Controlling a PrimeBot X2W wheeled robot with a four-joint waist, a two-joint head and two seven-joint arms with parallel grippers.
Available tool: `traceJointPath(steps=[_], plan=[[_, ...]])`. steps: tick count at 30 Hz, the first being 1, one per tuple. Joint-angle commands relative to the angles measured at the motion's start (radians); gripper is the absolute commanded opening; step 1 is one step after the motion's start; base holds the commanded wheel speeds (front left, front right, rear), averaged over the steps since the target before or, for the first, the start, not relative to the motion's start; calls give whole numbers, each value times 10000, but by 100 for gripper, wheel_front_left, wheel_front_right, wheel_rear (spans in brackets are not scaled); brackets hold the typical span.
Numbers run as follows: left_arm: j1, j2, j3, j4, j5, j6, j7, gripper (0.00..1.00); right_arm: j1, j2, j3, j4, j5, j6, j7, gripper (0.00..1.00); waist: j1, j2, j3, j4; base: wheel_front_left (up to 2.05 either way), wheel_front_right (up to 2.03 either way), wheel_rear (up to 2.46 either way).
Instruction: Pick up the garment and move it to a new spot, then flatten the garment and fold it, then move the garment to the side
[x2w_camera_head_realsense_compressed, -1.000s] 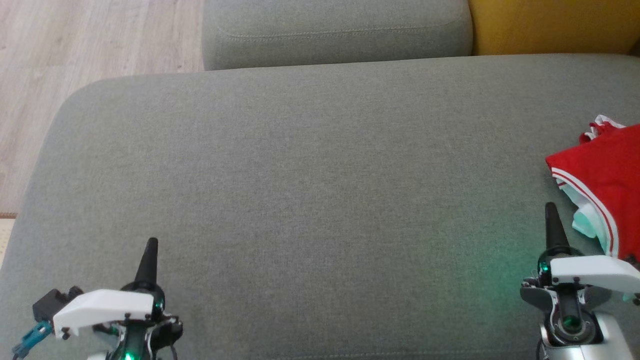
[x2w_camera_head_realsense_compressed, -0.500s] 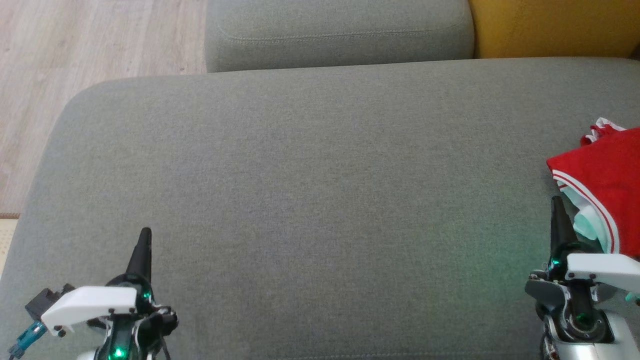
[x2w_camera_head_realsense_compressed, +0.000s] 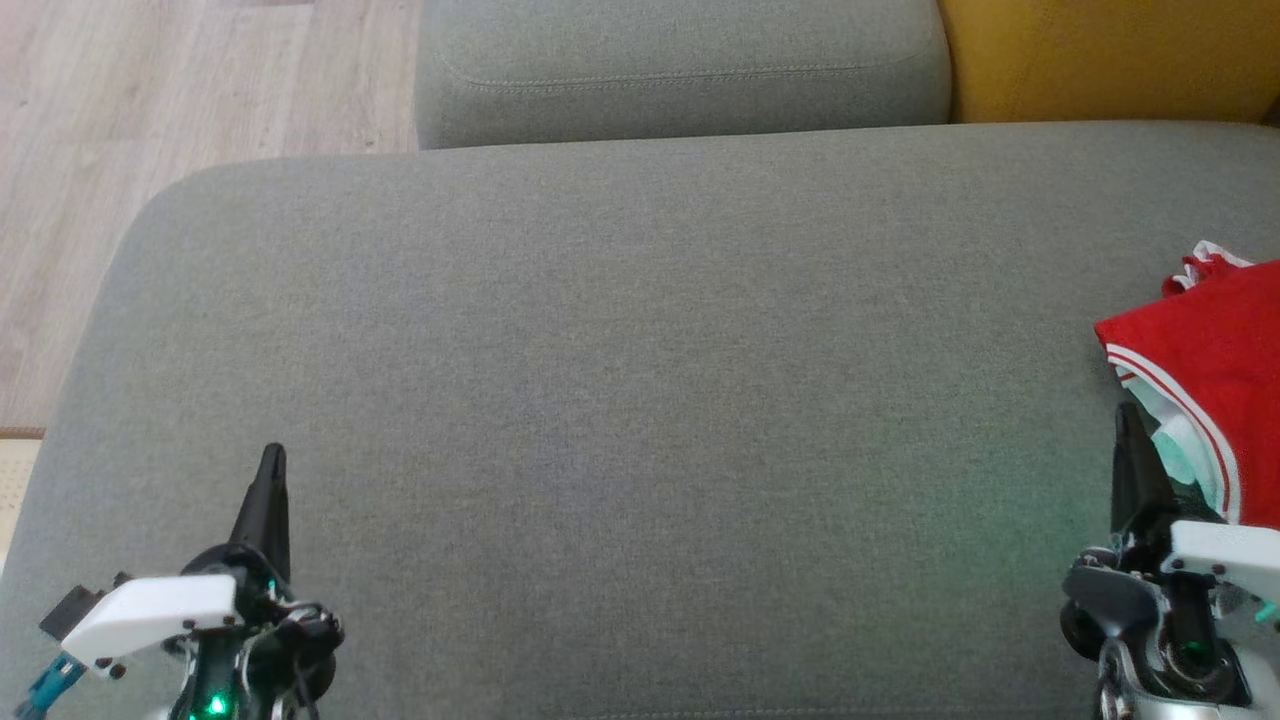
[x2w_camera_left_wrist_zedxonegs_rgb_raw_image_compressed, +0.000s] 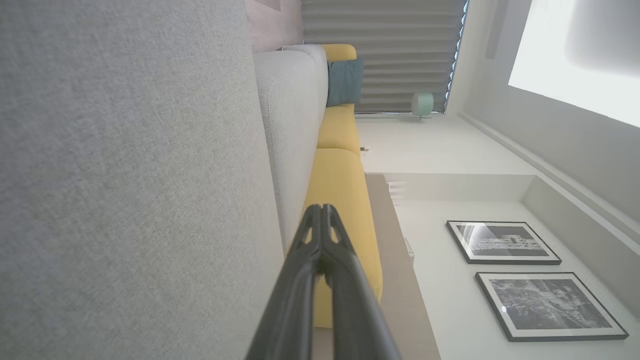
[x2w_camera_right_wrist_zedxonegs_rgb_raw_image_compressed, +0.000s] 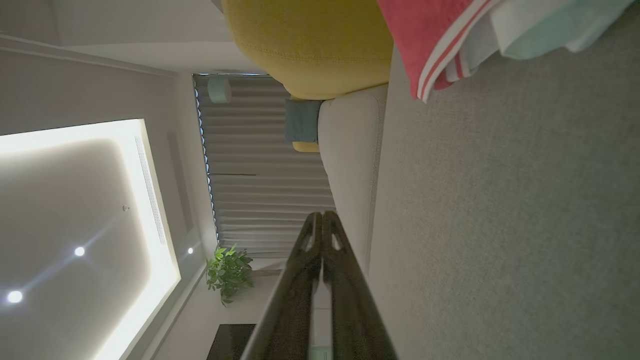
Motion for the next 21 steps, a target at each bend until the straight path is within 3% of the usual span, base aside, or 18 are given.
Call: traceJointPath(steps=[1,21], plan=[[-605,194,367,-438,-307,-131,121,0,-166,-45,180,-509,371,-9,112,0,0,0,-8,6,0,0,0],[-606,194,371,-442,-335,-136,128,0,-161,-45,178,-518,402,-9,119,0,0,0,-10,7,0,0,0]])
